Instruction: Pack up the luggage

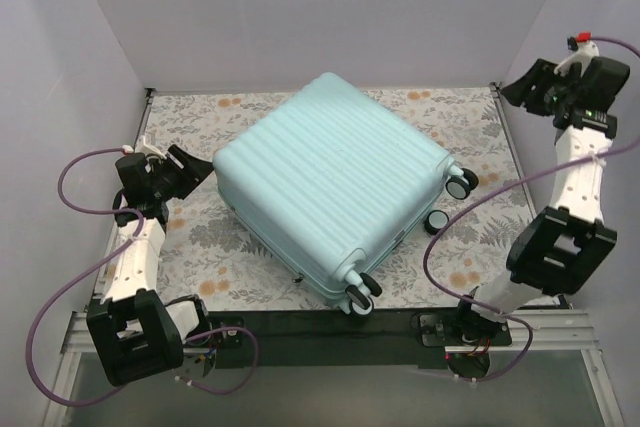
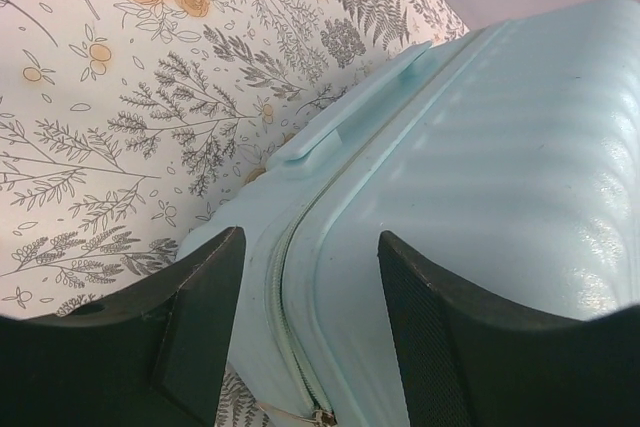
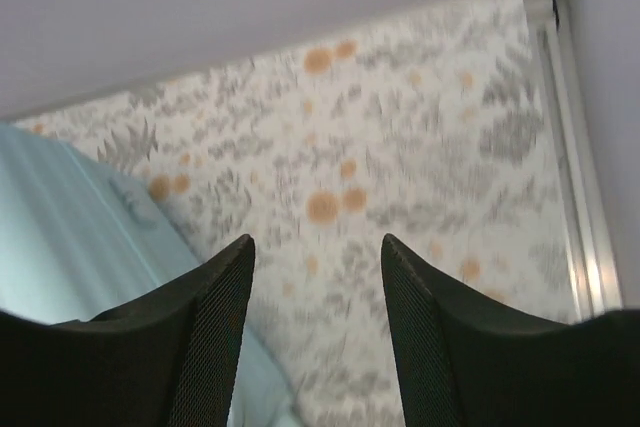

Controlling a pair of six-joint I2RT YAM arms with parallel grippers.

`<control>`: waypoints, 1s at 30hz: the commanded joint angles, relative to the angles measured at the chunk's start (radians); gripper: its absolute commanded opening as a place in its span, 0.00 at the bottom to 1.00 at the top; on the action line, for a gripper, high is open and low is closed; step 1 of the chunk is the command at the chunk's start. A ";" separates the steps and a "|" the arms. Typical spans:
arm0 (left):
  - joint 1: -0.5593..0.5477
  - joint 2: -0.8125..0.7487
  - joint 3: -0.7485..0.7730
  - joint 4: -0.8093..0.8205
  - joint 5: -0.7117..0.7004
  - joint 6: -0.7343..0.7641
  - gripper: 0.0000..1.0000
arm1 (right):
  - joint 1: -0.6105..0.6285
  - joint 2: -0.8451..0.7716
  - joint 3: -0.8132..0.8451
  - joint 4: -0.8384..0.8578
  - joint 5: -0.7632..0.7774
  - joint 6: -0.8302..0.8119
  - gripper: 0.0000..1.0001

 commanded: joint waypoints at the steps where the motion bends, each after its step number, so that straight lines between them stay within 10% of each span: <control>1: -0.004 -0.005 0.007 0.053 -0.007 -0.025 0.55 | -0.007 -0.181 -0.302 -0.244 0.018 0.013 0.59; 16: -0.004 0.009 0.064 -0.016 -0.030 0.020 0.56 | -0.061 -0.473 -1.012 -0.449 -0.226 0.037 0.31; 30: -0.004 0.055 0.112 -0.056 -0.064 0.060 0.56 | 0.171 -0.078 -0.885 0.034 -0.108 0.332 0.32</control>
